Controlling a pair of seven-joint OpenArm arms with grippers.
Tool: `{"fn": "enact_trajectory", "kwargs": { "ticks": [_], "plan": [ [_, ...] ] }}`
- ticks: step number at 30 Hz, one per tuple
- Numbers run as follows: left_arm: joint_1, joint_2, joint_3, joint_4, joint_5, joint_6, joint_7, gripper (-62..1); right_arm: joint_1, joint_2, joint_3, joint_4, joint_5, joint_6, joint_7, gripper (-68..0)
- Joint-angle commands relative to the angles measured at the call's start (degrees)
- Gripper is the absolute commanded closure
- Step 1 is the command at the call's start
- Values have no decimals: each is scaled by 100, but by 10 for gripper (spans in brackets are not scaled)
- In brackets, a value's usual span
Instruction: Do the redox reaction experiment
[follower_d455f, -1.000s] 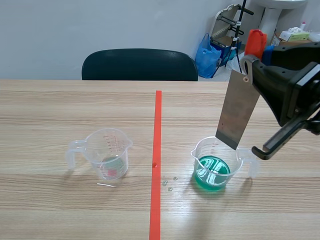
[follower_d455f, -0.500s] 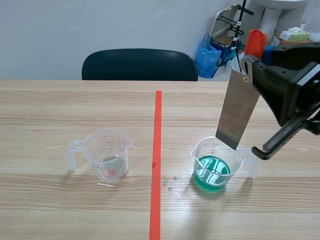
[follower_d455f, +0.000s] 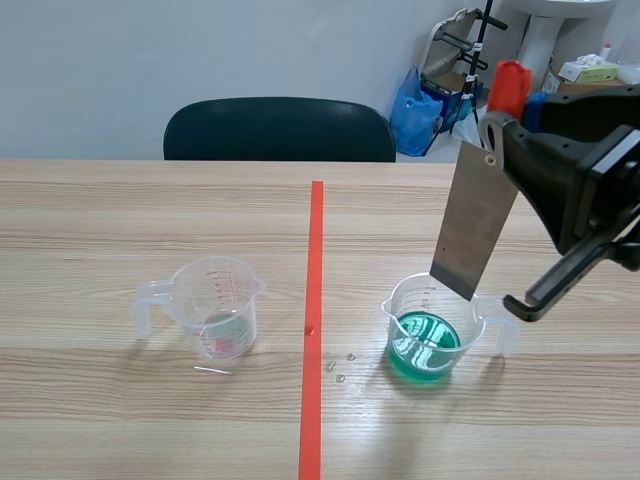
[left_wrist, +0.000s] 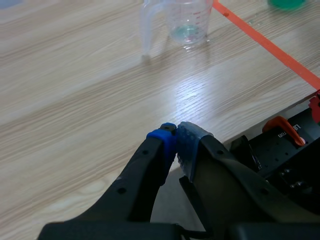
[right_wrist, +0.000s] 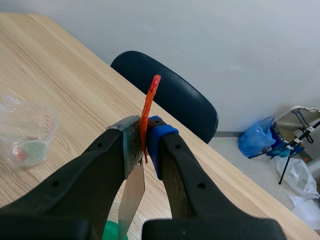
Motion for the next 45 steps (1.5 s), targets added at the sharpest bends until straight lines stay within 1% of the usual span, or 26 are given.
{"fn": "enact_trajectory", "kwargs": {
  "ticks": [1,3,5,7,8,12,15,18,21,23,26,27,29,31,36,43,45],
  "plan": [
    [-319,-164,-33,74,-81,-341,-57,-40,42,39,74,144,61,-39,72,-13],
    [-723,-372,17,74,-308,-931,136,-39,42,39,74,144,61,-39,76,-13],
    [-1217,-603,157,74,-632,-1421,553,-27,42,39,74,144,61,-39,76,-13],
    [-1773,-850,411,74,-960,-1749,1071,-25,42,39,74,144,61,-39,76,-13],
    [-2055,-966,581,74,-1143,-1845,1346,-25,42,39,74,144,63,-39,76,-13],
    [-3226,-1362,1502,74,-1928,-1902,2415,-25,42,39,74,144,63,-39,90,-13],
    [-4135,-1528,2350,74,-2529,-1899,3088,-25,42,39,74,144,63,-39,90,-13],
    [-5010,-1537,3174,74,-3049,-1869,3602,-25,42,39,74,144,61,-39,90,-13],
    [-5860,-1429,3980,72,-3429,-1725,4048,-25,42,39,74,144,63,-39,90,-13],
    [-6373,-1283,4483,72,-3563,-1453,4339,-25,42,39,74,144,63,-39,90,-13],
    [-7012,-975,5115,55,-3560,-964,4653,-25,42,39,74,144,63,-39,90,-13],
    [-7191,-855,5289,39,-3560,-844,4750,-25,42,39,74,144,63,-39,90,-13],
    [-7488,-610,5571,7,-3560,-708,4916,-25,42,39,74,144,63,-39,90,-13],
    [-7731,-369,5794,-37,-3558,-645,5088,-25,42,39,74,144,63,-39,90,-13],
    [-8105,160,6188,-192,-3556,-643,5469,-25,42,39,74,144,63,-39,92,-13],
    [-8365,621,6509,-404,-3556,-610,5504,-25,42,39,74,144,63,-39,92,-13],
    [-8400,726,6540,-446,-3556,-529,5512,-25,42,39,74,144,63,-39,92,-13]
  ]
}}
